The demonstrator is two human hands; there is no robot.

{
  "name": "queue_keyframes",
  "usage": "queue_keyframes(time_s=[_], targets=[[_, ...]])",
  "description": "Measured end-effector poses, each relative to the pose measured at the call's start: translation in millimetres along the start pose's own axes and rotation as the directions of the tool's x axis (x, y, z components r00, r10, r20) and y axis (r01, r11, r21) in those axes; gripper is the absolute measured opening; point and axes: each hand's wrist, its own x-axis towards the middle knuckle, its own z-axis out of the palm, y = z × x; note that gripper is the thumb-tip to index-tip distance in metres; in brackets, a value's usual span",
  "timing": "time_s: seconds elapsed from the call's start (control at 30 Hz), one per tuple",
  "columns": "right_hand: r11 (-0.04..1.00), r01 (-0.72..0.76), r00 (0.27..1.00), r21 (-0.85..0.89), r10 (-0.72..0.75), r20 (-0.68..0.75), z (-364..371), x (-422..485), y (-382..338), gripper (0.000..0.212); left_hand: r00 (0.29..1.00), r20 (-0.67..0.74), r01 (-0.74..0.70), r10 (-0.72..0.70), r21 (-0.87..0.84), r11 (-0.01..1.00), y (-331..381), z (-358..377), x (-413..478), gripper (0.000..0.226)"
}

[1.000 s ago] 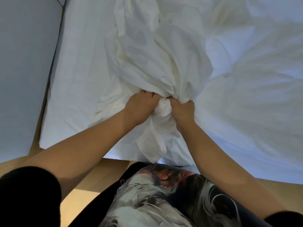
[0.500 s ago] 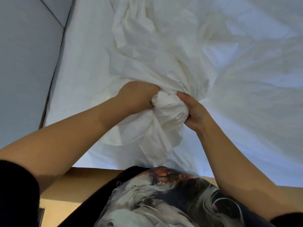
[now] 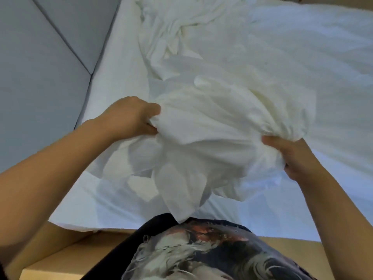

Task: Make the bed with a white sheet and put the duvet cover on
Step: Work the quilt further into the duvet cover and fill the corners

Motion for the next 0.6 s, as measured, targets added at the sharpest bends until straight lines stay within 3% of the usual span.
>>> queue_keyframes(time_s=[0.07,0.13,0.17,0.23,0.37,0.6], targets=[[0.995,-0.094,0.934,0.029,0.098,-0.344,-23.7,-0.4,16.0,0.036,0.999,-0.022,0.037,-0.035,0.096,0.995,-17.3,-3.0,-7.2,0.031],[0.971,-0.219,0.819,0.092,0.234,-0.524,-44.3,4.3,31.5,0.047,0.997,-0.022,0.076,-0.073,0.175,0.982,-31.8,0.0,-3.9,0.026],[0.966,-0.243,0.803,0.092,0.253,-0.54,-48.8,8.5,38.9,0.049,0.996,0.012,0.088,-0.094,0.224,0.97,-33.4,4.2,1.5,0.024],[0.974,-0.221,0.838,0.047,0.215,-0.501,-46.9,16.9,49.9,0.044,0.99,0.087,0.083,-0.114,0.3,0.95,-29.6,18.3,14.8,0.029],[0.97,-0.243,0.861,0.025,0.227,-0.454,-46.0,27.3,65.0,0.036,0.994,0.083,0.044,-0.076,0.334,0.941,-20.7,44.6,32.5,0.031],[0.953,-0.3,0.87,0.041,0.291,-0.399,-52.0,30.6,76.0,0.037,0.985,0.098,0.099,-0.143,0.361,0.927,-13.5,65.0,30.8,0.03]])
